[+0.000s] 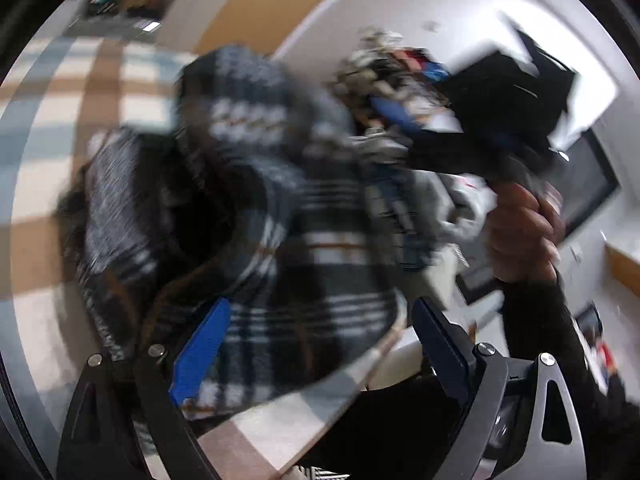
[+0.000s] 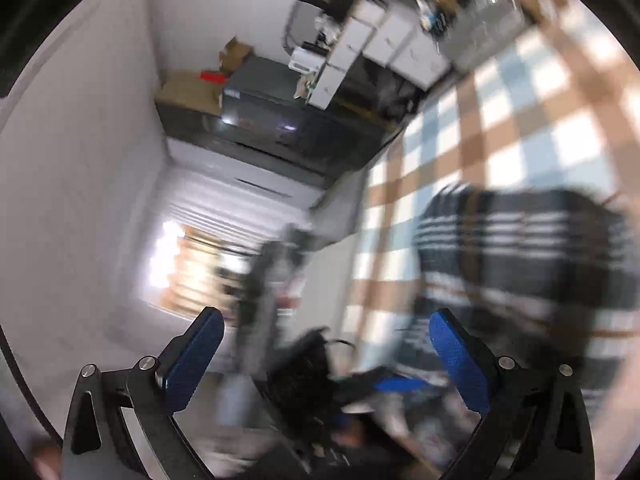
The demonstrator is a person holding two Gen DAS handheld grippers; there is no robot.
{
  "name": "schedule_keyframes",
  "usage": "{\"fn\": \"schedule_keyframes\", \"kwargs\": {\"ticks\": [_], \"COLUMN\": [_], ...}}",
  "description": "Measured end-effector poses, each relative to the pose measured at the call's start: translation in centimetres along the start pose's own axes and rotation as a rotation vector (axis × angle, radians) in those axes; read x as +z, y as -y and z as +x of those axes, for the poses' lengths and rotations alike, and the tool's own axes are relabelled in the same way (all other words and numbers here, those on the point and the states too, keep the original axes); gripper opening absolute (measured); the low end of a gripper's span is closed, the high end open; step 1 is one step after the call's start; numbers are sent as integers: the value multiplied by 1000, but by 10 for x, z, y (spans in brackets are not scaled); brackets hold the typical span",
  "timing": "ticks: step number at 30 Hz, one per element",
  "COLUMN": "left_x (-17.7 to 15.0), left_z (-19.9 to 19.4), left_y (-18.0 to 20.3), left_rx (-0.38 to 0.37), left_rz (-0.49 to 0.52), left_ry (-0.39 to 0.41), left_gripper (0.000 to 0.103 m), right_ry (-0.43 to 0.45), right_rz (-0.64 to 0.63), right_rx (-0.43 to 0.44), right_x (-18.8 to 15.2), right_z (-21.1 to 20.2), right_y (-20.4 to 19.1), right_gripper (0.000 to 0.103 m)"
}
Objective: Fold large clothes
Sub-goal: 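Lower the folded bundle onto the bed with both grippers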
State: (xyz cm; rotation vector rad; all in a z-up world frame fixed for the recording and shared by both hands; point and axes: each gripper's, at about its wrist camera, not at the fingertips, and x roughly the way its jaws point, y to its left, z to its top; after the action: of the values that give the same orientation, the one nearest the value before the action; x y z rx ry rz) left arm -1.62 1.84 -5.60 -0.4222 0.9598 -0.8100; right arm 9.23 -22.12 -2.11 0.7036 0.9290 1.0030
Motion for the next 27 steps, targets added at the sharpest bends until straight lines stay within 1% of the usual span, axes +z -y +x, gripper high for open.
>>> {"fn": "schedule_keyframes", "kwargs": {"ticks": [1, 2, 3, 4, 5, 7, 8, 10, 11, 13, 14, 16, 17, 18, 19, 20, 21, 22, 23, 25, 27], "left_x": [-1, -2, -3, -4, -5, -7, -11, -13, -12, -16, -15, -12, -12, -12, -12, -13, -13, -14, -14, -15, -15], "left_z": [-3, -4, -7, -11, -15, -16, -18, -21, -16, -8, -6, -3, -3, -6, -9, -14, -23, -32, -44, -62, -70], "left_y": [-4, -7, -11, -13, -15, -18, -24, -21, -21, -14, -13, -9, -8, -7, -7, -6, -2, 2, 9, 24, 33], "left_rx": [19, 31, 36, 44, 56, 73, 73, 90, 106, 119, 124, 162, 180, 189, 180, 146, 101, 69, 22, -70, -159], "left_rz": [-20, -29, -43, -54, -54, -56, -61, -50, -48, -48, -46, -31, -21, -19, -24, -26, -21, -8, 26, 93, 127], "left_ry": [16, 29, 45, 64, 71, 81, 83, 89, 96, 102, 103, 111, 109, 108, 110, 117, 139, 169, 208, 255, 285], "left_gripper": [89, 89, 89, 89, 89, 89, 89, 89, 89, 89, 89, 90, 89, 89, 89, 89, 89, 89, 89, 90, 90], "right_ry": [9, 26, 36, 56, 86, 93, 70, 32, -9, -93, -120, -129, -135, -137, -141, -160, -187, -208, -236, -261, -264], "right_rz": [-55, -161, -228, -326, -468, -629, -698, -728, -714, -635, -599, -555, -541, -534, -527, -525, -531, -535, -542, -551, -536], "right_rx": [-65, -202, -298, -428, -594, -762, -798, -810, -828, -853, -861, -864, -849, -828, -811, -809, -821, -834, -845, -843, -829], "right_x": [-3, -10, -16, -21, -29, -38, -39, -33, -26, -7, -1, 10, 14, 14, 14, 15, 14, 13, 10, 6, 7], "right_z": [-3, -9, -10, -9, -4, 9, 21, 38, 50, 69, 73, 83, 84, 84, 88, 93, 100, 106, 115, 124, 130], "right_y": [-7, -18, -24, -33, -44, -51, -53, -46, -40, -17, -7, 7, 9, 10, 11, 10, 9, 10, 12, 13, 16], "right_gripper": [103, 103, 103, 103, 103, 103, 103, 103, 102, 94, 77, 75, 74, 71, 69, 65, 61, 61, 61, 61, 61]}}
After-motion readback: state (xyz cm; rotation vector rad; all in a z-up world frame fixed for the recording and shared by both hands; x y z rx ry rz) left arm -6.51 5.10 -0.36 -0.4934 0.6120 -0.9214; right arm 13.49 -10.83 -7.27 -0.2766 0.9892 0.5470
